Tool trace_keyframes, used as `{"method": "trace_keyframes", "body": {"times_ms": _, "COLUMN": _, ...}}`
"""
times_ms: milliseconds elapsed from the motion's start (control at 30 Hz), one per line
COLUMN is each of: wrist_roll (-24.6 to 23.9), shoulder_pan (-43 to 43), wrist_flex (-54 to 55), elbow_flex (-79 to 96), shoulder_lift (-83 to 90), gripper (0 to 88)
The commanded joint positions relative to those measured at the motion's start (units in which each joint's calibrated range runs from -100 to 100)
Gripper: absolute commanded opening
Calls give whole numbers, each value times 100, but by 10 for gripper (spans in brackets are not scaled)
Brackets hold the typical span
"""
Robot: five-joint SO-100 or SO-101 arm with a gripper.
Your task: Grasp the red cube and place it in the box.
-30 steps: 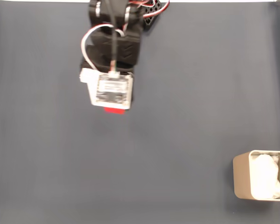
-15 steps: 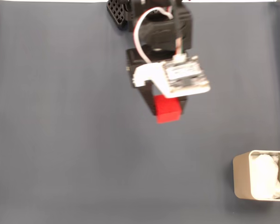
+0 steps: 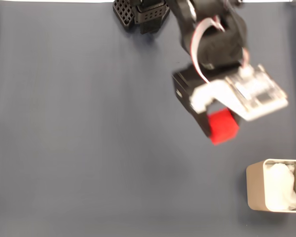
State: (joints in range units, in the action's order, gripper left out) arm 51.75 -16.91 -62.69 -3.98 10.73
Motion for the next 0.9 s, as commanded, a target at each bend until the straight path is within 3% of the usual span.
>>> {"method": "trace_keyframes", "body": {"times_ms": 0, "wrist_roll": 103, "shoulder_pan": -162, "wrist_flex": -2, "elbow_flex": -788, "shoulder_lift": -310, "gripper": 0}}
{"method": "trace_keyframes", "body": {"times_ms": 867, "wrist_roll": 156, "shoulder_pan": -482, "wrist_flex": 171, "elbow_flex": -3106, "shoulder_lift": -2286, "gripper": 0}}
